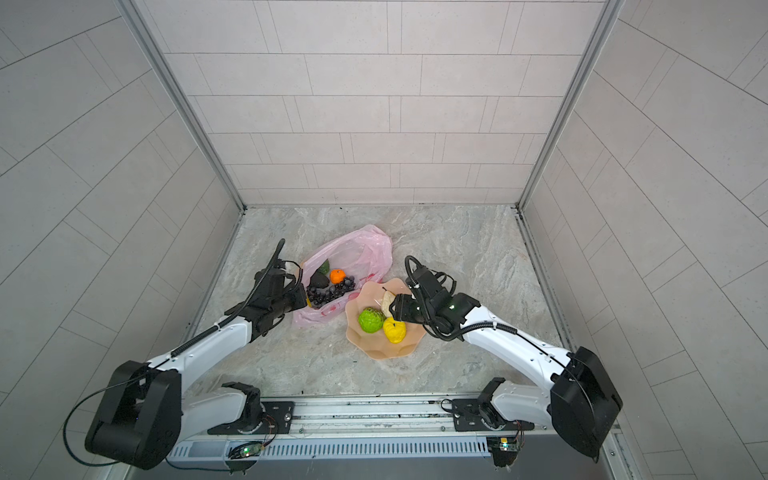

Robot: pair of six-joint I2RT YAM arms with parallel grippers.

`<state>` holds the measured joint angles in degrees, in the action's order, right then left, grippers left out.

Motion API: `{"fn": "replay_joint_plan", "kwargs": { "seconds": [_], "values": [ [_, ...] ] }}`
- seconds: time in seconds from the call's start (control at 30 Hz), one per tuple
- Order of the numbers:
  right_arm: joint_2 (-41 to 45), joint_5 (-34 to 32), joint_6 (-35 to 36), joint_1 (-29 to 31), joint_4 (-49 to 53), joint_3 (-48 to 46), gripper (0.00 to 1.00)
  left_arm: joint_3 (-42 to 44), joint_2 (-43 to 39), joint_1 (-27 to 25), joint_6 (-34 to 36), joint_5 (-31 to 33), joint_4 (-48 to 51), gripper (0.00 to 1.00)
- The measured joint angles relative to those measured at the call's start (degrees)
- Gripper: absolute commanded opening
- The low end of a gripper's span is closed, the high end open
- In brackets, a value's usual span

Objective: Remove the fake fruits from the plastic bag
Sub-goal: 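Move the right gripper back into the bag toward the orange and grapes, then reach into the bag and grasp the green avocado with the right gripper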

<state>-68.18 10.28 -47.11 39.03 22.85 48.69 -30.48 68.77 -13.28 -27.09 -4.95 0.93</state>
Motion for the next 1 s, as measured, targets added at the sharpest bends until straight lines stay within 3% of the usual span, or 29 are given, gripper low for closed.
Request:
{"fn": "replay_joint_plan", "kwargs": {
  "seconds": [0.17,0.5,1.0],
  "values": [
    [-2.8,-1.9,7.5,1.3,-0.5,9.5,0.67,-0.2,-1.1,0.1,-0.3,2.7,1.1,0.03],
    [-29.2,-0.4,24.7,5.0,0.3,33.0,0.68,0.0,-1.6,3.5,-2.6,1.9,0.6,0.03],
    [-60.1,-2.3,26.4,6.0,1.5,61.4,0.7,1.2,-1.4,5.3,-5.2,-0.3,-1.6,0.04]
  ]
}}
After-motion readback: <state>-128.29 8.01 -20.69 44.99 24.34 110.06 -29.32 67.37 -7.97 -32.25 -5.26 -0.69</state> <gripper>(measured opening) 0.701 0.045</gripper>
